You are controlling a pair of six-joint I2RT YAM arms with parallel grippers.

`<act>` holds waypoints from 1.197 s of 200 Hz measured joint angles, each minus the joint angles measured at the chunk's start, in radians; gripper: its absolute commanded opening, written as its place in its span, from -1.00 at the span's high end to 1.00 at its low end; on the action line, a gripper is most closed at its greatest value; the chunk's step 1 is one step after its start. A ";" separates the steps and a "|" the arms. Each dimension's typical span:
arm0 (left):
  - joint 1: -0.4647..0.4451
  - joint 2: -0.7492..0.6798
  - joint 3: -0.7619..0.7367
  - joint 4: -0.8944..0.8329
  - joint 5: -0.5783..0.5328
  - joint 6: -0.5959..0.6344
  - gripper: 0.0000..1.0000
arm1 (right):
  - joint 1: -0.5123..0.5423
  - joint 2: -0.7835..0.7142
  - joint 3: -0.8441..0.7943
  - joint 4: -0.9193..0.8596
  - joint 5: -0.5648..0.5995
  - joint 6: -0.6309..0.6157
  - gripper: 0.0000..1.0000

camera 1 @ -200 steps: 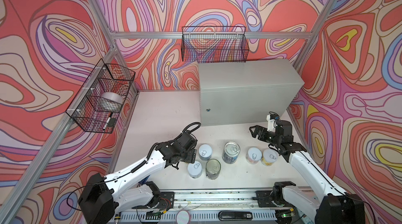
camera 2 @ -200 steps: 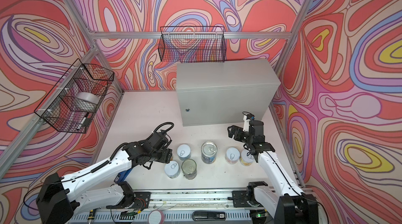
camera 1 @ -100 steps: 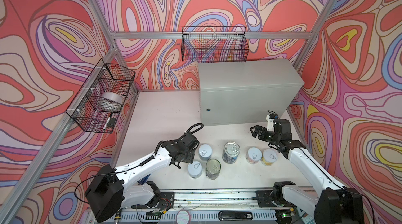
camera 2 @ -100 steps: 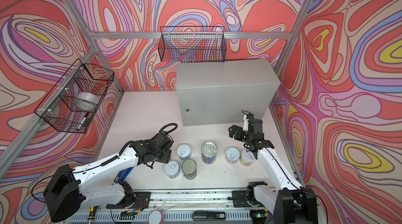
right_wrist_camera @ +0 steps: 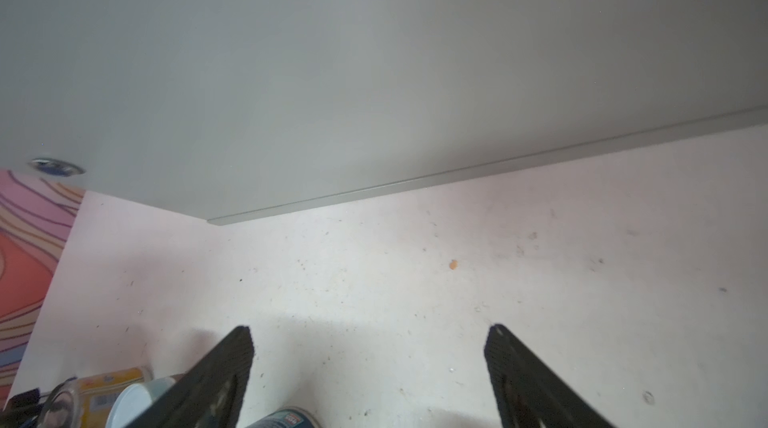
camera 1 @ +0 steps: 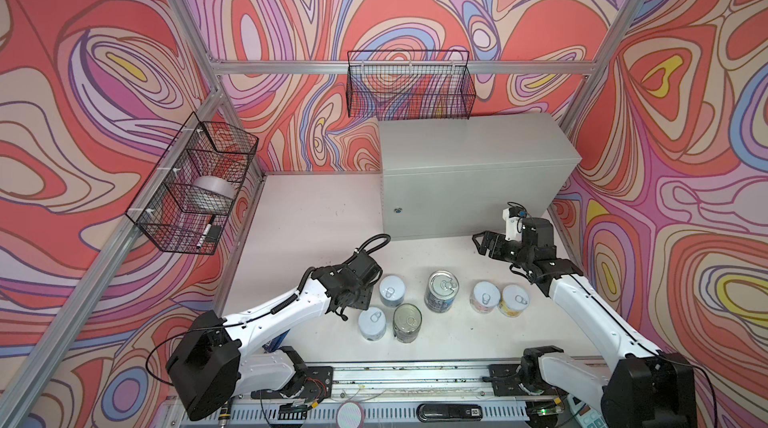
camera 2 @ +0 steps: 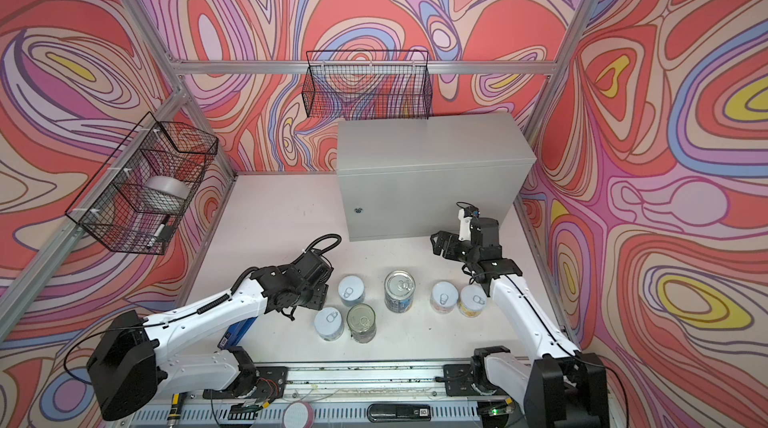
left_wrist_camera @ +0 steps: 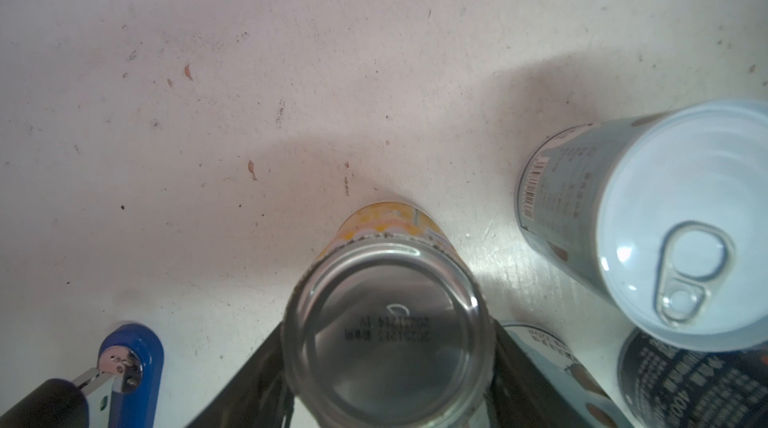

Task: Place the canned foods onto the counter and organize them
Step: 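Lift the yellow can with the left gripper while the right gripper reaches toward it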

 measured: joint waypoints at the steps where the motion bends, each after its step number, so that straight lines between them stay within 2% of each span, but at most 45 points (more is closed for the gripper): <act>1: 0.000 0.001 0.001 0.000 0.000 0.000 -0.07 | 0.003 -0.002 0.000 0.001 -0.002 0.000 -0.80; 52: 0.024 0.018 0.066 -0.040 0.023 0.031 -0.06 | 0.227 -0.109 -0.002 0.089 -0.036 -0.091 -0.78; 86: 0.034 0.015 0.139 -0.068 0.030 0.063 -0.03 | 0.274 -0.144 -0.047 0.176 -0.092 -0.112 -0.78; 143: 0.060 0.018 0.271 -0.118 0.080 0.118 0.01 | 0.353 -0.136 -0.063 0.237 -0.110 -0.154 -0.79; 206: 0.079 0.088 0.544 -0.226 0.142 0.204 0.02 | 0.584 -0.095 -0.063 0.287 -0.019 -0.261 -0.78; 239: 0.090 0.125 0.632 -0.273 0.208 0.237 0.03 | 0.644 -0.033 -0.064 0.346 0.002 -0.264 -0.77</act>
